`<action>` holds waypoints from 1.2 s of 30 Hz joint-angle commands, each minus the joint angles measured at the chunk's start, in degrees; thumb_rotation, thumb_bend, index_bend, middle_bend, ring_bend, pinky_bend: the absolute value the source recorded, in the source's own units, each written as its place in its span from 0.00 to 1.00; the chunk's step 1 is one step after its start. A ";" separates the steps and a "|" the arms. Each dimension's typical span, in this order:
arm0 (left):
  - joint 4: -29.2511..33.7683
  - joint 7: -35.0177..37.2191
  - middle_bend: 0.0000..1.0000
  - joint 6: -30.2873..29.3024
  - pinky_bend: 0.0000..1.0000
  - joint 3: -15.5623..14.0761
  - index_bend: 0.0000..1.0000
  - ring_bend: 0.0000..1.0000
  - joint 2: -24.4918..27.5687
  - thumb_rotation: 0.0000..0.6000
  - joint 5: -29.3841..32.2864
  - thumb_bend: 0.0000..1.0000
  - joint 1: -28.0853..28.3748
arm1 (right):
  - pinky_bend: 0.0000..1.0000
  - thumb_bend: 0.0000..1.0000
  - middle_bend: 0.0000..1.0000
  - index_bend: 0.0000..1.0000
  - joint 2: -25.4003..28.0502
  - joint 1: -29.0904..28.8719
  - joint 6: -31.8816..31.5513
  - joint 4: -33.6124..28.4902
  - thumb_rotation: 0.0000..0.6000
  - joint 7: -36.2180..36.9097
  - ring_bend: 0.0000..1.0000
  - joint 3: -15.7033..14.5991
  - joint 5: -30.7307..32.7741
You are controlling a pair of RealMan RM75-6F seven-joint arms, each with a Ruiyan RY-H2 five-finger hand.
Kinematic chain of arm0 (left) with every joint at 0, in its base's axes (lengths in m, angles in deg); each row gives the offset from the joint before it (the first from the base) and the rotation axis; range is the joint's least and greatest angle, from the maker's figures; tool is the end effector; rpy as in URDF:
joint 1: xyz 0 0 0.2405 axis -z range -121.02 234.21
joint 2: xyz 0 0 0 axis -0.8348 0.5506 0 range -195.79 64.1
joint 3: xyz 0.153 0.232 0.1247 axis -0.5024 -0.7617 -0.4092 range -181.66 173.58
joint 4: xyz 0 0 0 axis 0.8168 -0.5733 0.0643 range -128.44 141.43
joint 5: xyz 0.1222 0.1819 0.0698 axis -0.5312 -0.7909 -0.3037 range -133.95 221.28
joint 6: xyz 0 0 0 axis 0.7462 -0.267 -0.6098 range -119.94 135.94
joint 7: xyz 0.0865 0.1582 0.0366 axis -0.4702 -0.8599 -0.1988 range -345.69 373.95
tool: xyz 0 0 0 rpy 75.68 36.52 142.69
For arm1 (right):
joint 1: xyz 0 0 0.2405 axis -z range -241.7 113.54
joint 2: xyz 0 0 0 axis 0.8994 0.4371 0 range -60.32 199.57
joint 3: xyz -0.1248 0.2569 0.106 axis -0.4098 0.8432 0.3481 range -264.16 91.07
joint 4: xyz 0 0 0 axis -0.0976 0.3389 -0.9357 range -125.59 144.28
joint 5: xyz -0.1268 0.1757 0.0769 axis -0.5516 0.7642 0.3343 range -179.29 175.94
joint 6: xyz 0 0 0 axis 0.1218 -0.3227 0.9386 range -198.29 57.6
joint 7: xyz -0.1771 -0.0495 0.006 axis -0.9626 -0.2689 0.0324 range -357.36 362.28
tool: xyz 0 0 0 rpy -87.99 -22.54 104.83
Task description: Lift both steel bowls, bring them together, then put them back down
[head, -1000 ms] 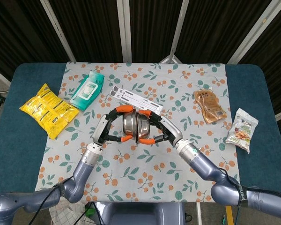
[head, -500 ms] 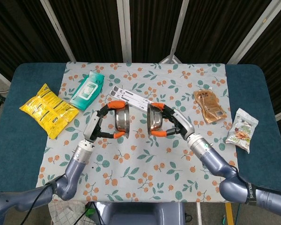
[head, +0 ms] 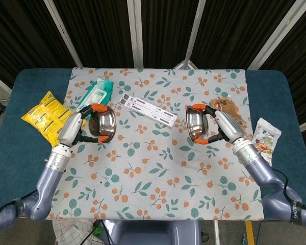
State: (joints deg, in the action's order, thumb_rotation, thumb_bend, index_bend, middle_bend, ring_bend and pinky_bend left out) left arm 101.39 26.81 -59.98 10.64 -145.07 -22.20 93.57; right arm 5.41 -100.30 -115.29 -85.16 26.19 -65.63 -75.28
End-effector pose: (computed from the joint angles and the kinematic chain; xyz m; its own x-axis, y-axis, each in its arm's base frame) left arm -0.1747 0.4164 0.0556 -0.1899 0.1620 0.9683 0.9478 -0.2271 0.2239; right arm -0.1852 -0.4401 0.1122 -0.0348 -0.3482 0.9368 -0.9621 -0.2420 -0.1257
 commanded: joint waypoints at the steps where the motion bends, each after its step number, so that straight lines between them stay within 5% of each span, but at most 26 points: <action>1: 14.03 -24.12 0.29 1.55 0.42 0.95 0.45 0.23 9.71 1.00 25.95 0.01 0.03 | 0.20 0.14 0.31 0.44 -3.24 0.55 -6.89 5.70 1.00 -21.57 0.37 -7.58 -7.42; 8: 13.09 -31.53 0.29 4.02 0.42 0.82 0.45 0.23 9.49 1.00 39.92 0.01 3.51 | 0.20 0.14 0.31 0.44 -7.94 0.45 -7.36 9.40 1.00 -30.83 0.37 -10.99 -7.49; 14: 7.90 -32.44 0.29 8.16 0.42 0.71 0.45 0.23 6.34 1.00 45.19 0.01 5.72 | 0.20 0.14 0.31 0.44 -12.30 -0.12 -5.20 13.40 1.00 -32.75 0.37 -12.53 -5.06; 22: 0.64 -31.06 0.29 12.02 0.42 1.48 0.45 0.23 -1.03 1.00 45.06 0.01 8.57 | 0.20 0.14 0.30 0.44 -17.78 -1.20 -3.52 18.71 1.00 -33.77 0.37 -13.10 -2.62; 36: -5.27 -32.08 0.22 9.87 0.39 1.57 0.42 0.20 -9.00 1.00 41.56 0.01 11.22 | 0.20 0.14 0.30 0.44 -21.42 -1.54 -4.94 23.43 1.00 -33.60 0.37 -13.43 -2.24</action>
State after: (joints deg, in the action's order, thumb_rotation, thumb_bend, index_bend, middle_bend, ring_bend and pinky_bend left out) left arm 96.18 -5.17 -50.04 12.17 -153.96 19.34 104.70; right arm -15.92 -101.82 -120.12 -61.85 -7.31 -79.03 -77.48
